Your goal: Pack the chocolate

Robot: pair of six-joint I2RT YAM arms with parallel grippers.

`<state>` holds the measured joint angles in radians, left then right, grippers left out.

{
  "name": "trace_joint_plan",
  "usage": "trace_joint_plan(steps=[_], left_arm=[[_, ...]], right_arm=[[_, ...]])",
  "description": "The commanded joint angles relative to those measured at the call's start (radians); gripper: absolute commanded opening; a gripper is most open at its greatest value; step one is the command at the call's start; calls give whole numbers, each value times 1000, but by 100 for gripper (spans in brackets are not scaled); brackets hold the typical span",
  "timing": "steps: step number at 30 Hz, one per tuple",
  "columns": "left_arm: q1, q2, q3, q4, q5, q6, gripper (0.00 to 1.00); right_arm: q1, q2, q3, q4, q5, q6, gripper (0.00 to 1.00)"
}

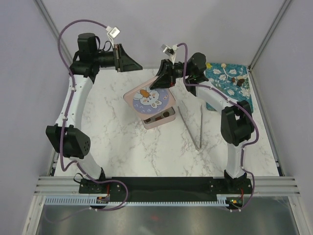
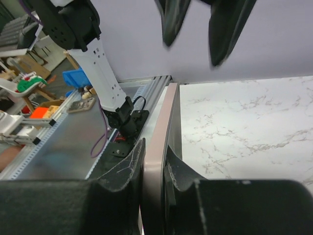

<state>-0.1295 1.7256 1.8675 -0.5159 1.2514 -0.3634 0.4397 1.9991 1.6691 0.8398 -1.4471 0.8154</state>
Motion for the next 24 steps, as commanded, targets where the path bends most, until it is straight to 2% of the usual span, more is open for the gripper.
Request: trace_joint_plan(steps=[1,3,5,6,8,9,14,16,17,18,19,21,22,23,24], left_arm=[[96,-53,62,172,-182,-241,43],[164,-92,55,172,-283,-279,48],[191,-145,29,130,-369,-241,56],[200,-164,-23,108,-441,-218,56],[200,-208,-100,83,-496,-169,57],[199,-249,-191,83,-530,-160,57],[160,-354,-454,119,-557,-147,57],[142,-385,-560,119,-557,-147,57],[140,-392,-635,255,-544,-176,57],[139,-399,-674,307,-435,-195,58],[139,-406,-709,354,-402,-215,58],[108,-400,-773,450,-351,-233,60],[102,-385,-781,458,-348,-224,61],[96,-373,-786,464,-343,-209,62],[88,-362,-797,502,-314,-209,63]], right_arm=[[-15,36,70,30,53,155,0],[-30,44,81,18,79,177,0],[-61,47,86,19,131,214,0],[-71,50,87,16,152,226,0],[-107,61,90,-14,197,246,0],[-117,64,89,-40,247,243,0],[-180,86,61,-295,330,177,0],[-185,92,38,-309,332,189,0],[-187,95,34,-311,330,198,0],[-187,101,31,-306,329,226,0],[-185,108,26,-291,314,260,0],[-187,131,6,-143,300,353,0],[-187,148,-18,-63,294,493,0],[-187,159,-29,116,289,564,0],[-187,173,-35,198,289,643,0]])
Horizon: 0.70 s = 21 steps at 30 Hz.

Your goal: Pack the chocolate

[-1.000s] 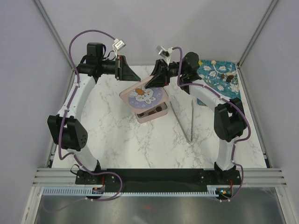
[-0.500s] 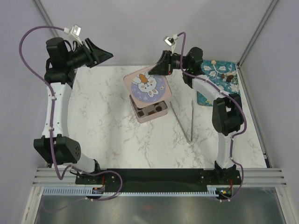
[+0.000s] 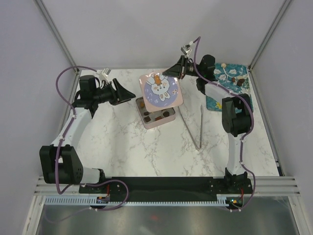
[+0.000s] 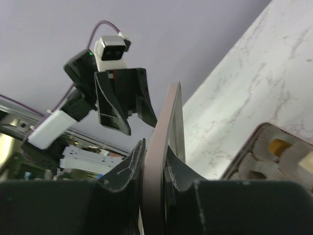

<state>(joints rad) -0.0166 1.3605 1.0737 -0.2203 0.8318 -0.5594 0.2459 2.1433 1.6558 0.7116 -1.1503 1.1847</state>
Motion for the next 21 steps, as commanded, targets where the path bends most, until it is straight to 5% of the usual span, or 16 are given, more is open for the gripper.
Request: trace_joint_plan(steps=[1,7,18,21], left_arm=[[-28,17,-7,216,125,-20,64],[-71,123,12,305,164,-25,67],[-114,186,-4,453,185,-117,70],[-131,192,3,470,179,-148,68]], right_arm=[[7,56,-18,451,-8,383,0],[7,125,13,750,-5,615,0],[20,124,3,773,-3,645,0],[20,127,-11,772,-5,635,8]])
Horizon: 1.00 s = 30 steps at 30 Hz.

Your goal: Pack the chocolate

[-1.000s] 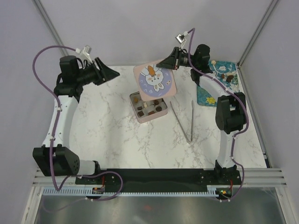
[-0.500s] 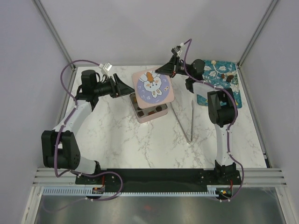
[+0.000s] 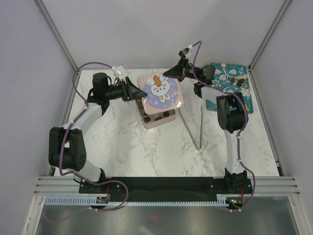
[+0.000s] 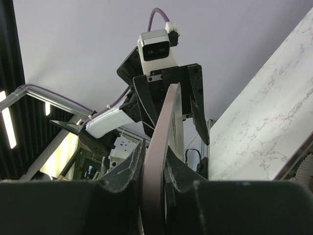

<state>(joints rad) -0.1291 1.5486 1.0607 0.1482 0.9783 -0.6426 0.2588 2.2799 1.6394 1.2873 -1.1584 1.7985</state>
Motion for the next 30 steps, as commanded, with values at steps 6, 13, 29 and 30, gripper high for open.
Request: trace_joint_plan(steps=[6,13,29,30], left_arm=[[-26,18,-19,108,2,-103,42],[-24,28,-84,238,-19,-241,23],[8,108,-159,640,-39,-526,15],[9,110,-160,649,-39,-529,15]], right_arm=[[0,-40,-52,98,20,-89,23],[-26,-56,-105,-26,28,-182,44],[-41,-111,-322,98,11,-127,48],[-39,-117,-343,116,12,-108,47]])
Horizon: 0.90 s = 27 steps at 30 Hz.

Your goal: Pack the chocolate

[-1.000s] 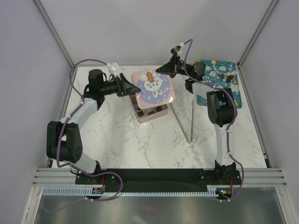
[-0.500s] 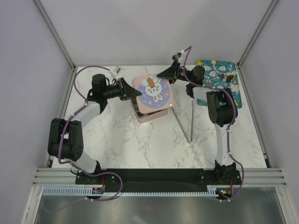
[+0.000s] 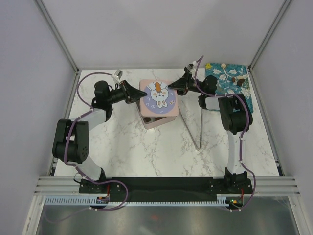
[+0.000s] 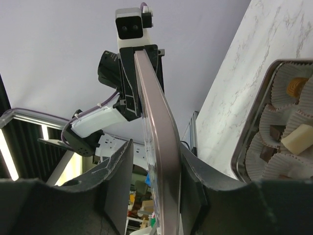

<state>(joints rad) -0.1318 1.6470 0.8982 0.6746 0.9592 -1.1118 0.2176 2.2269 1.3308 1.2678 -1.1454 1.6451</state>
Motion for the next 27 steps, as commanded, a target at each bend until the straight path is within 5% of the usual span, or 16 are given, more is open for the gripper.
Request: trace_joint_plan(steps=[1,13,16,21,27], left_arm=[[14,11,-4,131,-23,-65,15],[15,25,-36,154,-76,-66,11],[15,23,-45,154,-86,-65,10],[17,-18,-50,4,-122,19,18],[35,-104,-54,-303,-250,196,39]], right_arm=[[0,-67,-47,177,3,59,46],[20,-116,-182,222,49,68,51],[25,-128,-208,239,50,70,44],[26,-105,-133,83,20,7,6],[25,-21,34,-88,-48,-88,0]])
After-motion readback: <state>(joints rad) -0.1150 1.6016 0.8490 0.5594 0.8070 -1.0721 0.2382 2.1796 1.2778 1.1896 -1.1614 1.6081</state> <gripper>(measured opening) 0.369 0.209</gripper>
